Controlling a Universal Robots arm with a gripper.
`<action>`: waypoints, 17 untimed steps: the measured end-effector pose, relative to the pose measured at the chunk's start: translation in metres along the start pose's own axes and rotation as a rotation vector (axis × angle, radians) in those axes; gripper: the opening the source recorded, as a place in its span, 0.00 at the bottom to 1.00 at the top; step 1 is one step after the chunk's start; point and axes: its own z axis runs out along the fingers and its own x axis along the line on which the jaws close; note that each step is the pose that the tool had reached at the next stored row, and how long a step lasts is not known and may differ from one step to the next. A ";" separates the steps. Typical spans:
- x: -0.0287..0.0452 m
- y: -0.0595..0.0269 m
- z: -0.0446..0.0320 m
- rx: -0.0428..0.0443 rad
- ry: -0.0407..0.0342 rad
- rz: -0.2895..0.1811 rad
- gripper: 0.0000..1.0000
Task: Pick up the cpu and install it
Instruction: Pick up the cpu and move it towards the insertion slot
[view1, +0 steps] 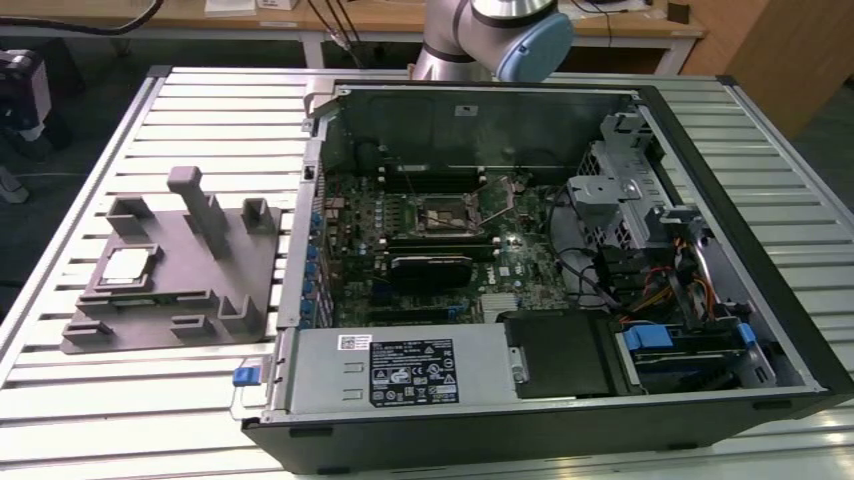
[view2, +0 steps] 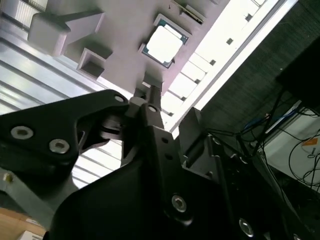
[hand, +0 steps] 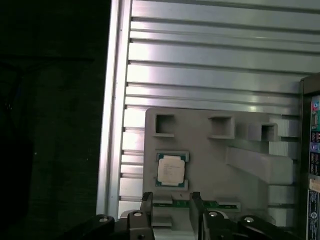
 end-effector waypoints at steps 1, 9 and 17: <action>0.0000 -0.0002 0.0013 0.0000 0.0001 0.000 0.41; 0.0003 -0.0010 0.0141 0.0001 -0.0001 0.003 0.59; 0.0006 -0.0017 0.0267 0.0023 -0.0006 0.013 0.59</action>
